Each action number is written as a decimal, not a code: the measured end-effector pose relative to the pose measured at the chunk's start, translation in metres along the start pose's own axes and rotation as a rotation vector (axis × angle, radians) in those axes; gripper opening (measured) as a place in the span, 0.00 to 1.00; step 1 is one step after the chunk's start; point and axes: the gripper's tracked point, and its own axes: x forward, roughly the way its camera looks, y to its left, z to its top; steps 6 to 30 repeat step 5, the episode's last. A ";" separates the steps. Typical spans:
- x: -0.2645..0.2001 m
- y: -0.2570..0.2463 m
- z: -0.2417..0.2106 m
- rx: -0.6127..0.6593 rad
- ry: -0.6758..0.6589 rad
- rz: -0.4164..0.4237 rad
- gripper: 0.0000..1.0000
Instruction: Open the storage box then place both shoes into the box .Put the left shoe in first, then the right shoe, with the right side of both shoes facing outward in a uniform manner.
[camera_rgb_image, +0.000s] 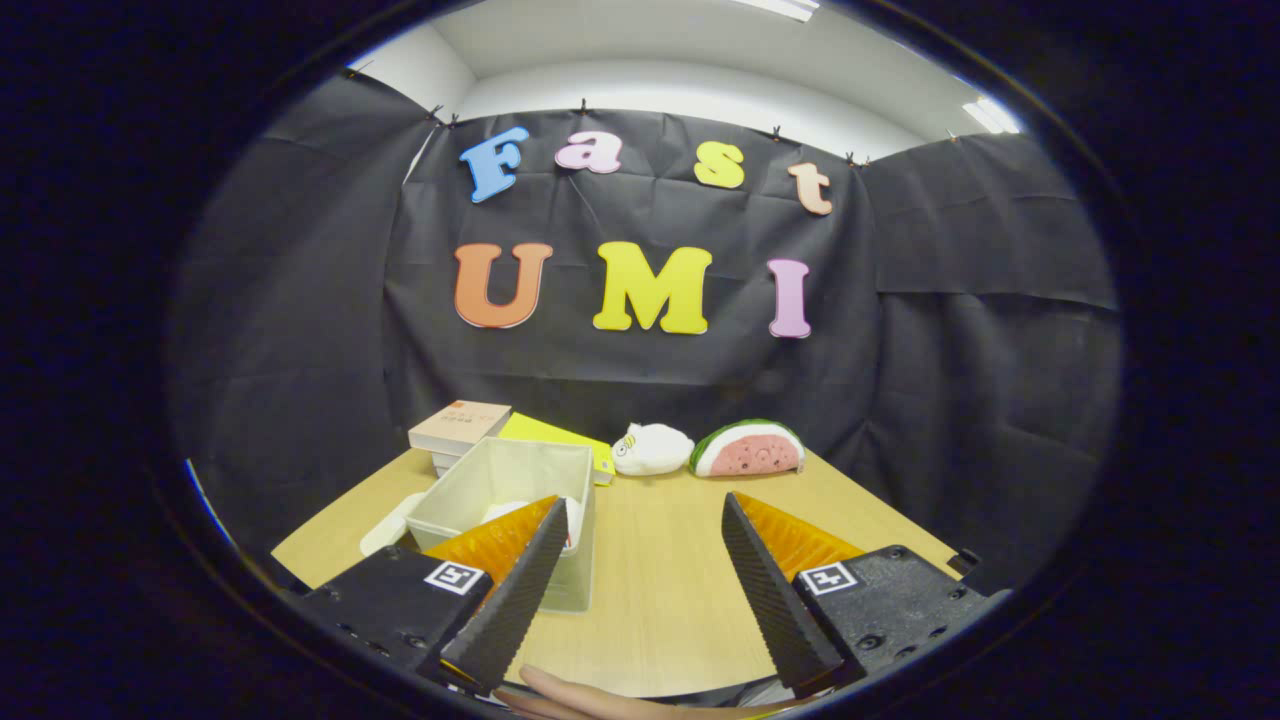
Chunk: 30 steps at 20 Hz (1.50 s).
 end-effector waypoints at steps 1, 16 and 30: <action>0.000 -0.005 -0.002 -0.001 -0.009 0.000 0.99; -0.001 -0.021 -0.008 -0.010 -0.031 -0.001 0.99; -0.001 -0.021 -0.008 -0.010 -0.031 -0.001 0.99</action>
